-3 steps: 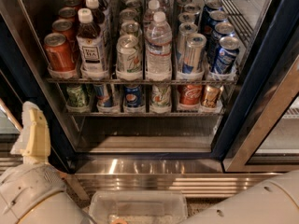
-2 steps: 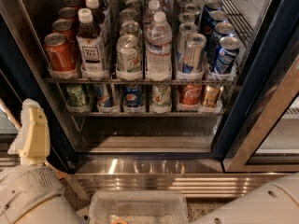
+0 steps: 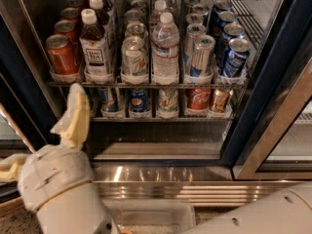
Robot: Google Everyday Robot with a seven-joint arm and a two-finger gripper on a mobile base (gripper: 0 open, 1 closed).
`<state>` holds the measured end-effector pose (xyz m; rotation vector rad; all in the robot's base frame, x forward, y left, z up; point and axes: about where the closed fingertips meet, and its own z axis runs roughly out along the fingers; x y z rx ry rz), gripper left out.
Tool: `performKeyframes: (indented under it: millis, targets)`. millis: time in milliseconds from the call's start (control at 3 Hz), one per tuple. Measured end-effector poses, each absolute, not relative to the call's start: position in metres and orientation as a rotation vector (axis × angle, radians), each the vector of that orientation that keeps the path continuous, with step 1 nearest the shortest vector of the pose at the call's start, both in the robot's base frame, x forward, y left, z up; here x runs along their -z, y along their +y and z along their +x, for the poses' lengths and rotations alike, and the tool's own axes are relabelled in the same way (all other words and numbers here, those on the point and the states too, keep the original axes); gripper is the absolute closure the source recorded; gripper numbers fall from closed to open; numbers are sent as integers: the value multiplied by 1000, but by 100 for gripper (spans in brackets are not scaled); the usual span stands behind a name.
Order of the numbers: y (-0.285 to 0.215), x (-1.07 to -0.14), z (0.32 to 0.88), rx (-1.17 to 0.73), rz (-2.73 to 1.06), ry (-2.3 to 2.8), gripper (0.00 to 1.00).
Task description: Pick blue plastic bottle from top shelf of fridge
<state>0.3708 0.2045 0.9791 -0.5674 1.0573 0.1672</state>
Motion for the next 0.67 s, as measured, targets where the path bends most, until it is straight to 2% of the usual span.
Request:
performKeyframes:
  millis: [667]
  targets:
    - [137, -982, 422, -61, -408, 1166, 0]
